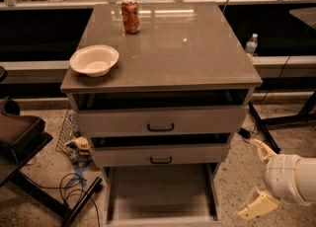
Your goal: Close bottom drawer
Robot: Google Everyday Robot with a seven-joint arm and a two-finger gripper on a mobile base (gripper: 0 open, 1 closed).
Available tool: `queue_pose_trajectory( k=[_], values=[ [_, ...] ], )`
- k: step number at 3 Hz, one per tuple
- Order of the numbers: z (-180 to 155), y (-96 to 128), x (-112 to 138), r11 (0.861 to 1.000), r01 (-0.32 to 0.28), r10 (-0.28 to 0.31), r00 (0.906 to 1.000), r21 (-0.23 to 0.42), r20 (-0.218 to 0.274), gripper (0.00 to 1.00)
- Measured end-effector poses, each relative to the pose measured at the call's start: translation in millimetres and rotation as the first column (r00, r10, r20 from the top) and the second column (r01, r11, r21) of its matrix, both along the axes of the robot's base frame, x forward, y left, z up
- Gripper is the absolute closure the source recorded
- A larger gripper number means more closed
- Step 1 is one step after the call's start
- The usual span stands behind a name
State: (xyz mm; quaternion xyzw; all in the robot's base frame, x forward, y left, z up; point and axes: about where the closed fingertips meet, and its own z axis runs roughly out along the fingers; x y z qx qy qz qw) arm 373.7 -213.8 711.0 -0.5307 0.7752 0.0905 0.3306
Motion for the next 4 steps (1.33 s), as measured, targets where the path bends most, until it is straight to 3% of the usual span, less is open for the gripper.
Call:
queue_pose_trajectory(
  k=[1, 3, 4],
  values=[
    [0.0, 0.0, 0.0, 1.000, 0.000, 0.000, 1.0000, 0.000, 0.000, 0.00],
    [-117.0, 9.0, -40.7, 0.992, 0.024, -0.015, 0.9976, 0.126, -0.068, 0.00],
    [-169.5, 18.5, -50.2, 0.982, 0.017, -0.004, 0.9976, 0.189, -0.069, 0.15]
  ],
)
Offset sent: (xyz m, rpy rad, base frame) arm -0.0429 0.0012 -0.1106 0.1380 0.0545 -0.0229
